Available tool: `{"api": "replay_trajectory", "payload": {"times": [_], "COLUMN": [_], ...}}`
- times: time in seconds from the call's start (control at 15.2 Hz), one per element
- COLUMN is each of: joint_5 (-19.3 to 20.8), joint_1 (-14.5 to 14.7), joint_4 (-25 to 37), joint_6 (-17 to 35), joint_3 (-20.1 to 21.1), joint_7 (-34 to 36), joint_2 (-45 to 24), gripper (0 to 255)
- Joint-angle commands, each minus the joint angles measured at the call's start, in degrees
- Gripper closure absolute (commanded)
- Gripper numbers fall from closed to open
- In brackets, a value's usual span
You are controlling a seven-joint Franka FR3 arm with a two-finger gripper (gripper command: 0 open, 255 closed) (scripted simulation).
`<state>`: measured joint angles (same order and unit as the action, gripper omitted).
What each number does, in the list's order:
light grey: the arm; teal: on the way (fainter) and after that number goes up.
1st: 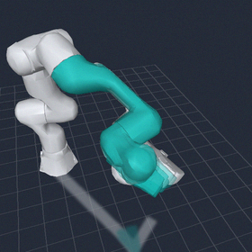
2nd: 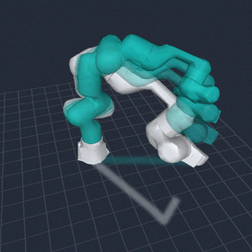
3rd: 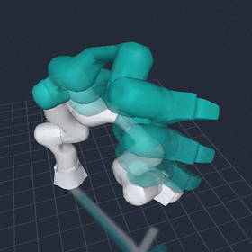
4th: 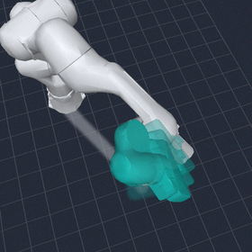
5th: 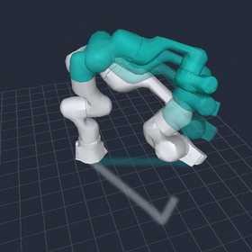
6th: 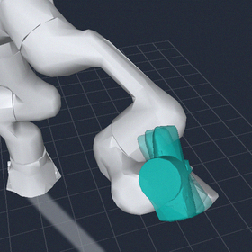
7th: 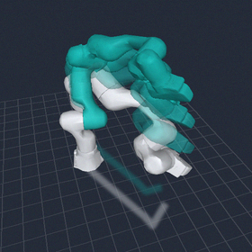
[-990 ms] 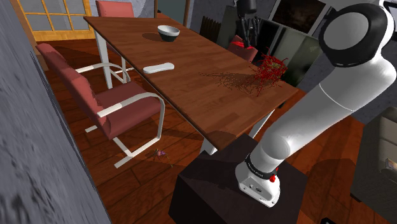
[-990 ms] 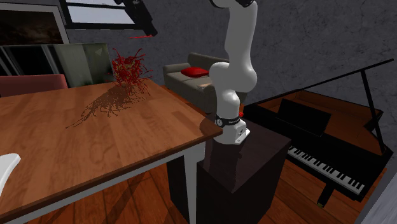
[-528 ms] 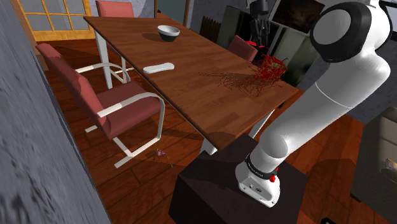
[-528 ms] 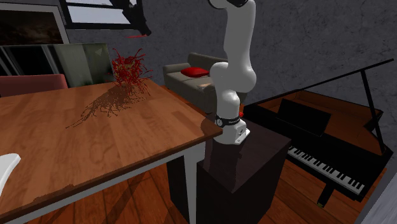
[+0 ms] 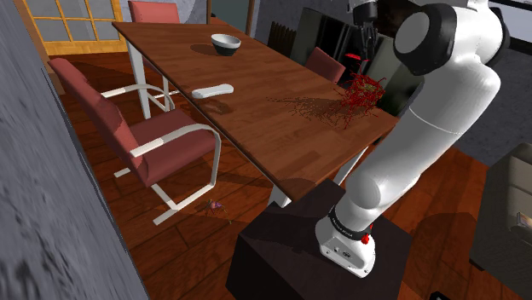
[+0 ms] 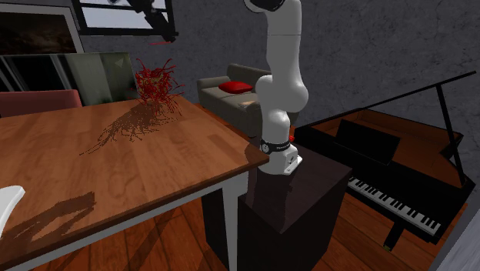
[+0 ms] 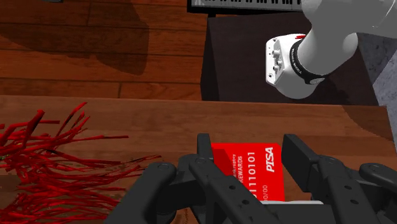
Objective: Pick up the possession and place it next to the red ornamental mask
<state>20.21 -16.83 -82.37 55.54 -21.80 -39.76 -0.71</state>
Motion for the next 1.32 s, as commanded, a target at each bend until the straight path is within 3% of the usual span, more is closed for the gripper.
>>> {"api": "replay_trajectory", "payload": {"times": [0.0, 0.13, 1.25], "joint_5": [0.62, 0.86, -0.10], "joint_1": [-1.66, -3.48, -3.03], "joint_4": [2.95, 5.94, -12.09], "joint_6": [0.72, 1.42, 14.31], "joint_3": [-1.59, -2.99, -2.56], "joint_7": [-3.78, -7.21, -0.94], "joint_2": [-2.75, -5.55, -1.17], "gripper": [255, 255, 255]}}
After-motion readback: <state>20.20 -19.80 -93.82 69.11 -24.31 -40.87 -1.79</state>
